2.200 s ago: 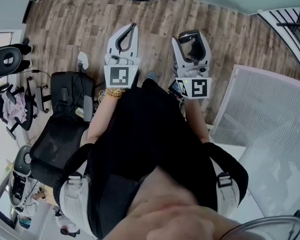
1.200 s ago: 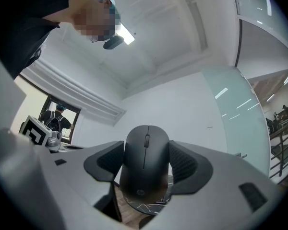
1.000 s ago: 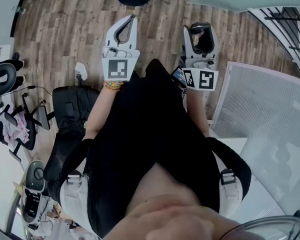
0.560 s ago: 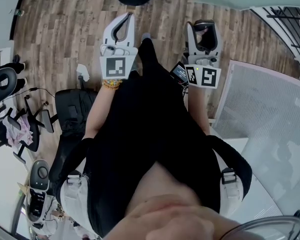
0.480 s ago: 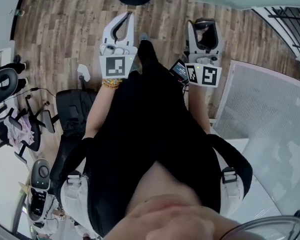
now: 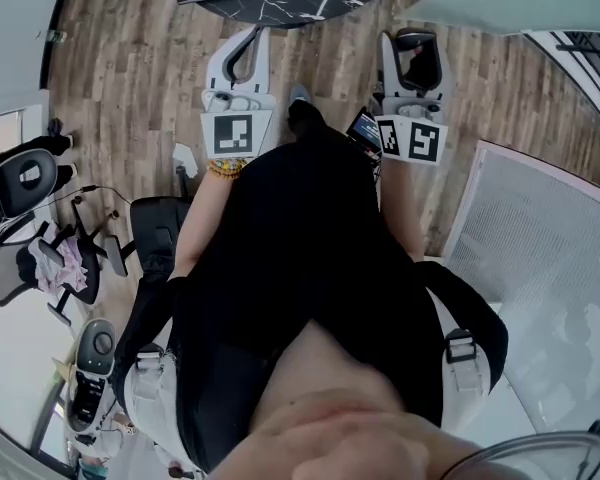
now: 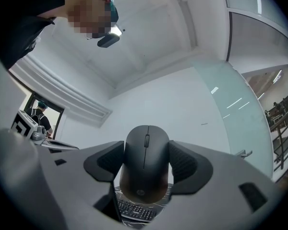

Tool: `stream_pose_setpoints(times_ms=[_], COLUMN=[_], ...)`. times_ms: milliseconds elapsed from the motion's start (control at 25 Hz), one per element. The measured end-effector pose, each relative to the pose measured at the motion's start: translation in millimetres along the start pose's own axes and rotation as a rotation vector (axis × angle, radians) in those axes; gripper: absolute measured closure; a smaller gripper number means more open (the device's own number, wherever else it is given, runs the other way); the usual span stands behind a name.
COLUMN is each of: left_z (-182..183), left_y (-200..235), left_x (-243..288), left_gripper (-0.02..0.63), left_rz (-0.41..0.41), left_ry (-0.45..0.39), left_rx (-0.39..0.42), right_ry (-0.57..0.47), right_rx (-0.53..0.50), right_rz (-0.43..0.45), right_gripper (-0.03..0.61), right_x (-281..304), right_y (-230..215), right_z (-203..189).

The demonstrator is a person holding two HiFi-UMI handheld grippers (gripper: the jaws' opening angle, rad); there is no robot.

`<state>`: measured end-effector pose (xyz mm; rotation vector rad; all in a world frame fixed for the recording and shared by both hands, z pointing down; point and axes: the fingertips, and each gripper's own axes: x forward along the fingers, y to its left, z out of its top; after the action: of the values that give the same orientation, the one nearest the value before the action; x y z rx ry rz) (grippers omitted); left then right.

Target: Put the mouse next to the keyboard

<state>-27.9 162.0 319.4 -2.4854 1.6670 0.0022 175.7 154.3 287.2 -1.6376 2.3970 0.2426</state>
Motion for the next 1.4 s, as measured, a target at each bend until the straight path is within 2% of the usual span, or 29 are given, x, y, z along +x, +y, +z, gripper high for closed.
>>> stream_pose_setpoints(times_ms=[360, 560, 720, 1080, 1400], left_z=[-3, -19, -33, -51, -55], left_y=[4, -1, 3, 37, 86], left_x=[79, 109, 114, 146, 195], left_gripper=[0.600, 0.600, 0.600, 0.600, 0.600], left_rz=[0.017, 0.012, 0.037, 0.046, 0.037], left_ry=[0.045, 0.078, 0.103, 0.117, 0.060], left_rx=[0.041, 0.031, -0.002, -0.006, -0.037], right_ry=[0.006, 0.003, 0.037, 0.088, 0.075], right_rx=[0.068, 0.077, 0.077, 0.044, -0.002], right_rz=[0.013, 0.059, 0.063, 0.051, 0.063], right_gripper=[0.285, 0.287, 0.285, 0.285, 0.285], right_x=[69, 100, 110, 148, 210], right_y=[-54, -74, -82, -95, -86], right_z=[-25, -41, -54, -74, -70])
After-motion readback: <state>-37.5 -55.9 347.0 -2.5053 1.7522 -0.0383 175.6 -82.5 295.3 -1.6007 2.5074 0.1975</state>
